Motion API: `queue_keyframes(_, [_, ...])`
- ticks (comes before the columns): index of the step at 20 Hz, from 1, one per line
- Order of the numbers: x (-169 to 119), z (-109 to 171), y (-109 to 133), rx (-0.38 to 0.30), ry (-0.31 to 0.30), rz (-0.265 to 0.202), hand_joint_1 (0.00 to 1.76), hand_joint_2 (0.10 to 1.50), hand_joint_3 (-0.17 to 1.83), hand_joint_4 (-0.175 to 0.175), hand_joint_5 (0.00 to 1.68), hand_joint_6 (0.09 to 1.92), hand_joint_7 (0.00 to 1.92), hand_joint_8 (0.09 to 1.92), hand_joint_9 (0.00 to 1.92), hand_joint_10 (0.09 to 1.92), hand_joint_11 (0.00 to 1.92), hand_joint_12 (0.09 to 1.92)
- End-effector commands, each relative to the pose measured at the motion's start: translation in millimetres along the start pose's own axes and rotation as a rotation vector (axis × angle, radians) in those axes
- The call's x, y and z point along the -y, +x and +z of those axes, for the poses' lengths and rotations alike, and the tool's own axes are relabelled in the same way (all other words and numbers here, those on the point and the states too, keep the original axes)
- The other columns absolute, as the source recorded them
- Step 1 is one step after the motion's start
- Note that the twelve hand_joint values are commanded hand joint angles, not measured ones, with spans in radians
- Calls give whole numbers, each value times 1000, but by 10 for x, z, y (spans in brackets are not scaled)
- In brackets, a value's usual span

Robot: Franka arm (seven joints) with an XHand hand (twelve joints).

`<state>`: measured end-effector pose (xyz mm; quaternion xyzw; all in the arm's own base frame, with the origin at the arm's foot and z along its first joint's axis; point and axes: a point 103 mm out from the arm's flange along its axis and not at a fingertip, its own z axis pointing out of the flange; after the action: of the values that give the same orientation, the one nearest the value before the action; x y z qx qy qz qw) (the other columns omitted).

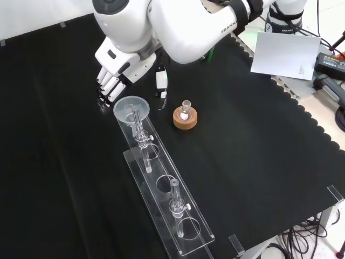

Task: Put the funnel back on the funnel stand.

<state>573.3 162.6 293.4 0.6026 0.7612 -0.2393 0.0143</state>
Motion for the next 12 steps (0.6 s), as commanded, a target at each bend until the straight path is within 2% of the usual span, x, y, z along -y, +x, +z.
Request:
queue_keyframes(1, [232, -44, -64, -46, -48, 11, 455, 659, 170, -49, 259, 87, 100, 718, 391, 712, 494, 1361])
queue_keyframes(4, [445, -129, -148, -73, -93, 19, 448, 661, 163, -50, 278, 87, 116, 724, 403, 719, 491, 1362])
queue_keyframes(6, [677, -193, -249, -119, -137, 27, 446, 679, 162, -51, 313, 87, 149, 724, 439, 707, 493, 1362])
queue_keyframes(9, [958, -212, -377, -164, -167, 46, 471, 735, 173, -47, 380, 87, 205, 718, 502, 674, 506, 1355])
queue_keyframes(12, [1152, -176, -481, -186, -169, 63, 513, 775, 184, -45, 427, 87, 241, 713, 537, 651, 520, 1348])
